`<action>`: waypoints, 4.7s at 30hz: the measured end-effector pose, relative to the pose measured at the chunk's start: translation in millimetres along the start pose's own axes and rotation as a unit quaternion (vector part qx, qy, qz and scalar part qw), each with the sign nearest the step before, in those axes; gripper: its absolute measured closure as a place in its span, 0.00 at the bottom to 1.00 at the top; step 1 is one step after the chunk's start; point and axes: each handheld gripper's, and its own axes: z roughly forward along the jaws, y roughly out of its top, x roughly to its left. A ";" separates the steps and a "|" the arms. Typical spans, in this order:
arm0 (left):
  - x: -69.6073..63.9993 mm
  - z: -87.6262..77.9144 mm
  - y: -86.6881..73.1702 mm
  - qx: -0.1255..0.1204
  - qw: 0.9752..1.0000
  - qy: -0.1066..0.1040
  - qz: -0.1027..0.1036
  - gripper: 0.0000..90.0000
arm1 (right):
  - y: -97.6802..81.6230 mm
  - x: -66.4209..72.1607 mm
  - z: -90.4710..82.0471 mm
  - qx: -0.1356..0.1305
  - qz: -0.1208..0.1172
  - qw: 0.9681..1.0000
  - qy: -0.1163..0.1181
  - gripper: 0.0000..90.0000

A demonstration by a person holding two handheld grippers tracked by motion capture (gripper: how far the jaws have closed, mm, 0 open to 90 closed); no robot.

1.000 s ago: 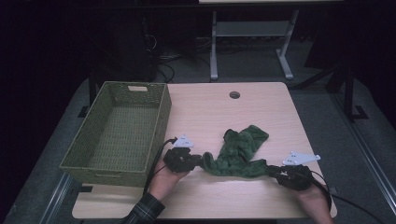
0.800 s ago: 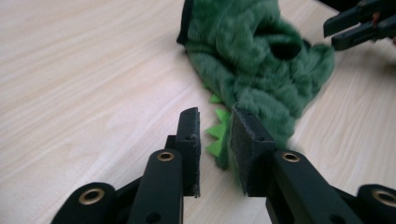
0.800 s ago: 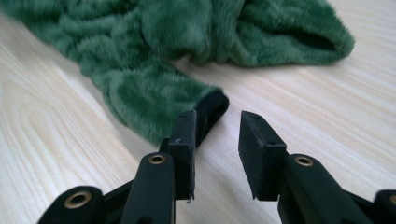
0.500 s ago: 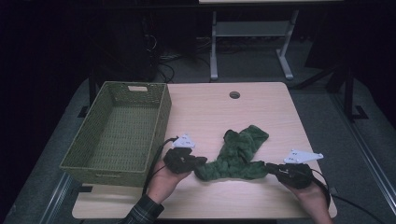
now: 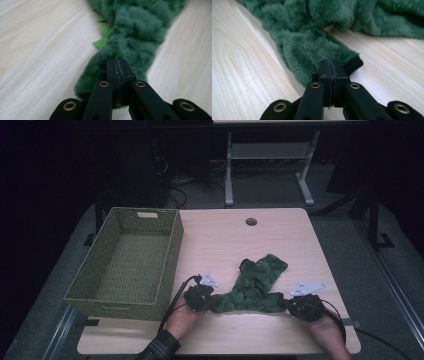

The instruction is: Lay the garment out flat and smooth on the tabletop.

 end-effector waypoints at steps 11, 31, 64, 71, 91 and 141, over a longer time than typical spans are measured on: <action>1.4 2.0 -3.5 0.010 1.000 -0.021 -0.003 1.00 | -2.5 0.3 1.9 0.020 0.008 1.000 0.012 1.00; -3.7 -20.9 14.2 -0.039 0.997 -0.060 0.010 0.78 | -10.6 18.1 -22.5 -0.023 0.010 1.000 0.013 0.82; 44.4 48.6 103.2 -0.066 0.994 -0.084 0.033 0.61 | -4.4 5.1 -11.7 -0.036 0.035 0.999 0.007 0.64; 42.8 47.3 102.8 -0.056 0.994 -0.089 0.043 0.93 | -5.8 6.8 -14.0 -0.041 0.041 0.998 0.004 0.64; 43.3 16.5 100.2 -0.094 0.991 -0.085 0.031 0.94 | 20.6 4.6 22.6 -0.019 0.060 0.998 0.020 0.67; 35.4 -32.7 43.2 -0.079 0.996 0.001 -0.039 0.61 | 76.0 -44.3 8.1 -0.028 0.028 0.999 0.012 0.72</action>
